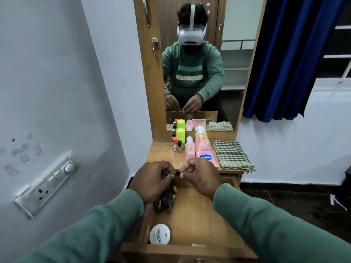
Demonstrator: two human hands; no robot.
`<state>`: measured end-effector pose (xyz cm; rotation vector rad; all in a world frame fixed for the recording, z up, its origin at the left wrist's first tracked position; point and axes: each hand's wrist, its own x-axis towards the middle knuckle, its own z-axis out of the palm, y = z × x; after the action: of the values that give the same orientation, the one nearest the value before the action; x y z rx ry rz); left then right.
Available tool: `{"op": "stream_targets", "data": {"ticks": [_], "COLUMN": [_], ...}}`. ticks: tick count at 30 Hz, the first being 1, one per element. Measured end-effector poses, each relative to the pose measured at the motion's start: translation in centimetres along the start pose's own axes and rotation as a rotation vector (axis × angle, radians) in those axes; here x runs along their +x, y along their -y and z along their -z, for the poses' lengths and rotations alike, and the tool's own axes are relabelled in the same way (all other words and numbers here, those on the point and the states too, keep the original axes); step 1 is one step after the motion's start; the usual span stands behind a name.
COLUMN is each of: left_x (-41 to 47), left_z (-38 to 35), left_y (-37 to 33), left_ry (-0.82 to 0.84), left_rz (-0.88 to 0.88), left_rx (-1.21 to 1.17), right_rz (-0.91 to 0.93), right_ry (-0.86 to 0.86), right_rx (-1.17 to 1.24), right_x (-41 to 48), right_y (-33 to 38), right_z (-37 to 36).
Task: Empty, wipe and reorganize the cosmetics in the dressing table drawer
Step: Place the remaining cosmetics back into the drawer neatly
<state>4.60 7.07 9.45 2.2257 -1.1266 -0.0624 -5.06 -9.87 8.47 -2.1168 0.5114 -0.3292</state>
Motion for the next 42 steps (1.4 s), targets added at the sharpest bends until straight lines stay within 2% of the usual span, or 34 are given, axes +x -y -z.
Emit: {"op": "stream_targets", "data": {"ticks": [8,13,19,22,26,28,33,42], "left_x": [8.8,12.5,15.3,17.0,18.9,19.3,19.1,16.3], "left_z": [-0.2,-1.1,-1.6,-0.9,-0.5,-0.6,0.2,6.8], "left_y": [0.2,1.9,3.4,3.9,4.2,4.1,2.9,-2.6], "left_ry": [-0.297,-0.329,-0.394,-0.360,-0.189,-0.172,-0.205,-0.365], "left_rz": [0.102,0.163,0.089,0.073,0.023,0.008,-0.030,-0.148], "left_rx": [-0.117,-0.172,-0.205,-0.166,-0.105,-0.054,-0.015,-0.017], "right_rz": [0.109,0.156,0.226,0.226,0.207,0.203,0.222,0.333], "right_ry": [-0.250,-0.222,-0.191,-0.167,-0.129,-0.127,-0.174,-0.267], "right_rx": [-0.157,-0.272,-0.451,-0.511,-0.505,-0.460,-0.331,-0.206], "right_x": [8.8,13.7,16.7,17.7,18.3,18.5,17.8,13.5], "right_y": [2.7,2.8,2.3,2.2,2.1,1.9,2.5,9.0], "right_z": [4.5,3.9,2.3,2.0,1.9,2.0,2.7,7.0]}}
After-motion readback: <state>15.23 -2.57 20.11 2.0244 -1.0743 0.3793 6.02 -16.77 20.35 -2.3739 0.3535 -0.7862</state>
